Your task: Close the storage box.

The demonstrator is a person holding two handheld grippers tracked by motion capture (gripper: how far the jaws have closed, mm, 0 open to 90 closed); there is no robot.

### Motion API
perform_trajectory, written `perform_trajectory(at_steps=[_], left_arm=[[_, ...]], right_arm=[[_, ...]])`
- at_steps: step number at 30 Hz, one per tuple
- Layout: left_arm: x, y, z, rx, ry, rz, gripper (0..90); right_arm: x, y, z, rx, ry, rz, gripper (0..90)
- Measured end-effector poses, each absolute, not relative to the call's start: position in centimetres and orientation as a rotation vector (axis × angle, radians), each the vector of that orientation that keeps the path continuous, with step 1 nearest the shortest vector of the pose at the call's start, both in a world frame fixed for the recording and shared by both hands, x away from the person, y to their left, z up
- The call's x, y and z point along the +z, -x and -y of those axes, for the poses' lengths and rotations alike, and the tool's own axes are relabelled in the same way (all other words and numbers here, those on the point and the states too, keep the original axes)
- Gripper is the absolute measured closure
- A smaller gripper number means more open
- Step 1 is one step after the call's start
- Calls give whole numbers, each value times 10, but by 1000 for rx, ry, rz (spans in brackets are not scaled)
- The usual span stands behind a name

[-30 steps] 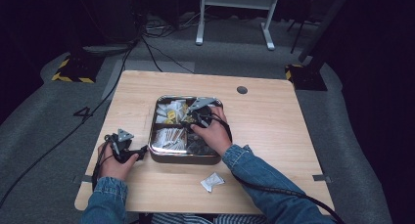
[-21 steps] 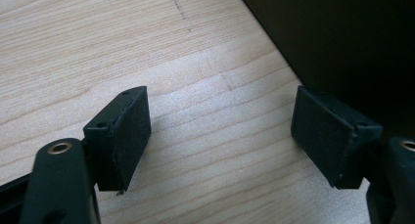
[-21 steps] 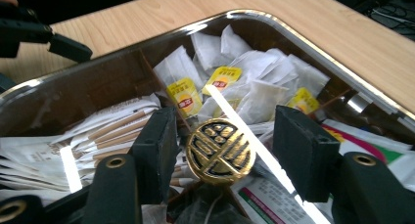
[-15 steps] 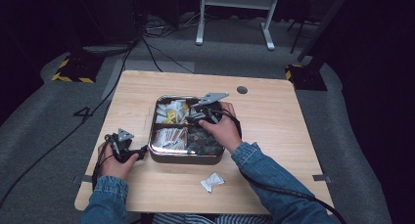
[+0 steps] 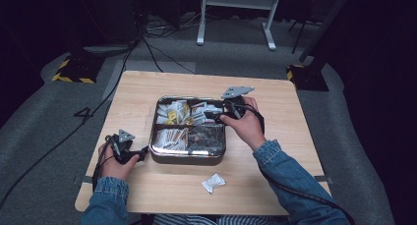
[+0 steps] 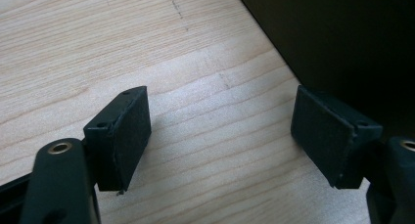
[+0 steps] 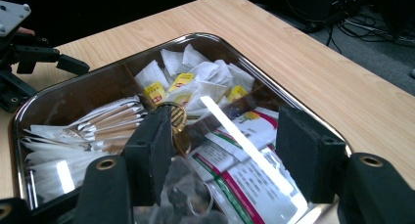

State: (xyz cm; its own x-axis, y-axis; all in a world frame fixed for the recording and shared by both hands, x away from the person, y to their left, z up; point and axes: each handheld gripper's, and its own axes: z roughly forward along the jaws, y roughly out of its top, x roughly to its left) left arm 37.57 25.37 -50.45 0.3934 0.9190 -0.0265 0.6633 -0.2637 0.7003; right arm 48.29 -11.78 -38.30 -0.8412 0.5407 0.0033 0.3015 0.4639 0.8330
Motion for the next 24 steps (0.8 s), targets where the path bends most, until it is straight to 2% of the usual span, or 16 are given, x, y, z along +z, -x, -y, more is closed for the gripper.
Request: perform_trajectory(at_steps=[24], left_arm=[[-505, -373, -254, 516, -2018, -1349, 231]], right_arm=[[-380, -468, 220, 1316, -869, -2384, 377]])
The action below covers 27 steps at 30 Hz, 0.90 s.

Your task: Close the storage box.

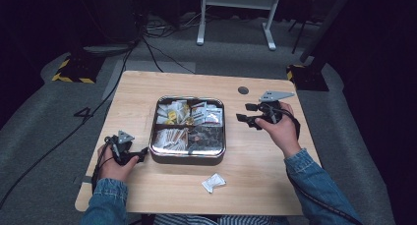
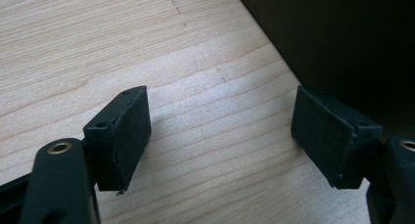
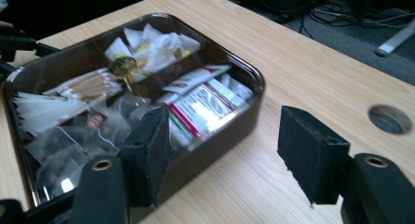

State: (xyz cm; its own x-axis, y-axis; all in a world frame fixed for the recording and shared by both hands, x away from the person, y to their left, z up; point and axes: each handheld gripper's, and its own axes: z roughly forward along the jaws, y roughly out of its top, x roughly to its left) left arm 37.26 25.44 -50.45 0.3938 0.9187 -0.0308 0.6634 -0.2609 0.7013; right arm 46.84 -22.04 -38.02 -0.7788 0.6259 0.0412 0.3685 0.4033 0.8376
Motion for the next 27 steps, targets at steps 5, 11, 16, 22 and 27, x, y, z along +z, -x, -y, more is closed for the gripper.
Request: perform_trajectory(at_steps=[5, 11, 16, 22, 27], left_arm=[[-505, -374, -254, 514, -2018, -1346, 231], [-505, -375, -254, 513, -2022, -1344, 230], [-504, -375, -253, 515, -2022, -1344, 230], [-505, -375, -253, 514, -2021, -1345, 230], [-505, -375, -253, 514, -2021, -1345, 230]], right_arm=[[-389, -465, 241, 1303, -929, -2365, 377], [-401, -461, 264, 1289, -1005, -2339, 377], [-414, -458, 280, 1295, -1058, -2319, 380], [-432, -459, 297, 1239, -1137, -2320, 384], [-441, -460, 308, 1195, -1171, -2319, 377]])
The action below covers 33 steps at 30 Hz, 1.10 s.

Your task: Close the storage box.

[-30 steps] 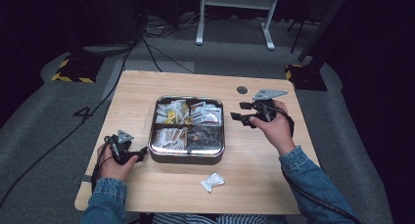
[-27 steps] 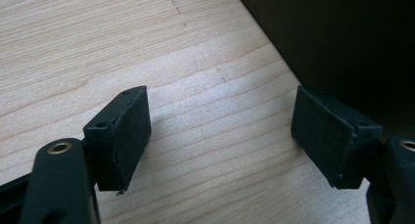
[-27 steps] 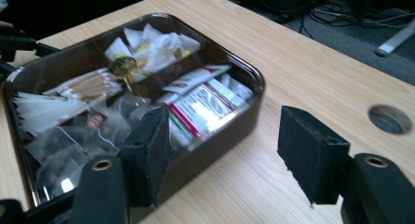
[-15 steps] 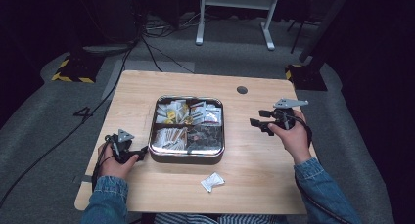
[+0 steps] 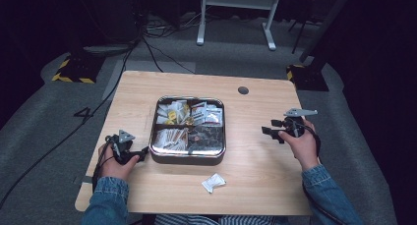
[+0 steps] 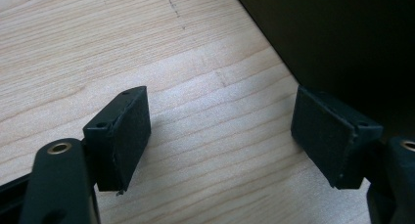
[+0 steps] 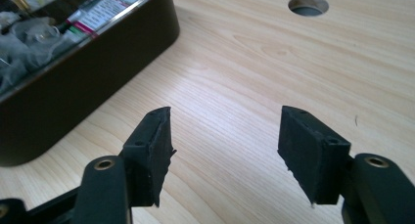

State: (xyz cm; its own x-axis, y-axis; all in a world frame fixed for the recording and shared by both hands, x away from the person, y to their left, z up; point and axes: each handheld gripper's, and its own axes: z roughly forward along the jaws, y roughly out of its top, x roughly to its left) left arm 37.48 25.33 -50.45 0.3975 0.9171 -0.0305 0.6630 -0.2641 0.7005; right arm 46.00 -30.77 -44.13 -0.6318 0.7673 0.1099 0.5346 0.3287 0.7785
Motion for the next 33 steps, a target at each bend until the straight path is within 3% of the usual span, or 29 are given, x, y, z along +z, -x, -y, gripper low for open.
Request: perform_trajectory(at_steps=[25, 33], left_arm=[[-504, -375, -253, 514, -2021, -1345, 230], [-504, -375, -253, 514, -2021, -1345, 230]], right_arm=[[-484, -445, 316, 1038, -1165, -2405, 331], [-493, -441, 312, 977, -1145, -2439, 265]])
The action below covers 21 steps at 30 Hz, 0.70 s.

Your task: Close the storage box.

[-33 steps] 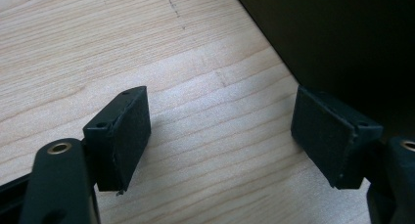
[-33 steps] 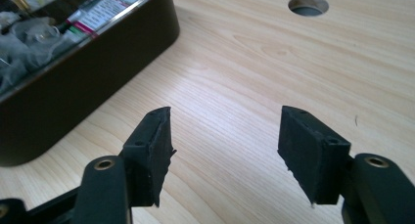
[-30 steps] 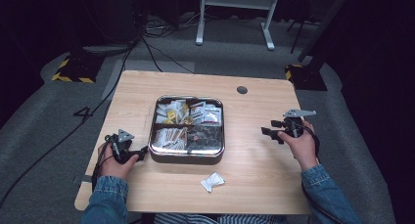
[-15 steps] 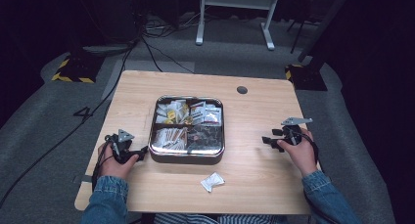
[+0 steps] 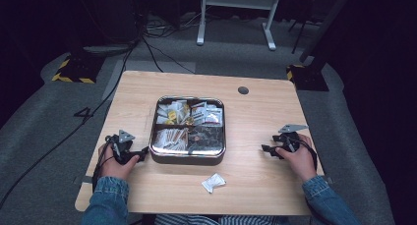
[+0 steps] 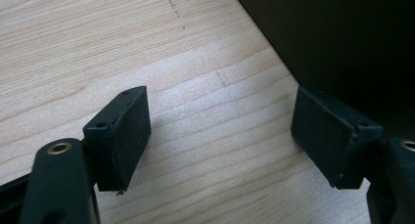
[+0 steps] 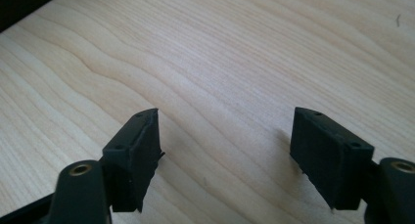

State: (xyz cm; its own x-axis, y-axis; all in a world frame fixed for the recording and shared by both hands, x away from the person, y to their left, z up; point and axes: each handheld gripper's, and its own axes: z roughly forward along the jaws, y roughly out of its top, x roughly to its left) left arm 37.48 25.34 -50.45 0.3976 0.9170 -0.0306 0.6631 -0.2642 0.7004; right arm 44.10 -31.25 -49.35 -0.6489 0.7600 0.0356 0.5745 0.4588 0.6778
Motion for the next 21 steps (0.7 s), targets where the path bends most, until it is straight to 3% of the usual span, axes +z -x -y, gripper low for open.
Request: perform_trajectory(at_steps=[12, 21], left_arm=[[-505, -375, -253, 513, -2021, -1345, 230], [-505, -375, -253, 514, -2021, -1345, 230]], right_arm=[[-505, -440, 306, 1010, -1101, -2376, 56], [-506, -441, 305, 1005, -1088, -2393, 36]])
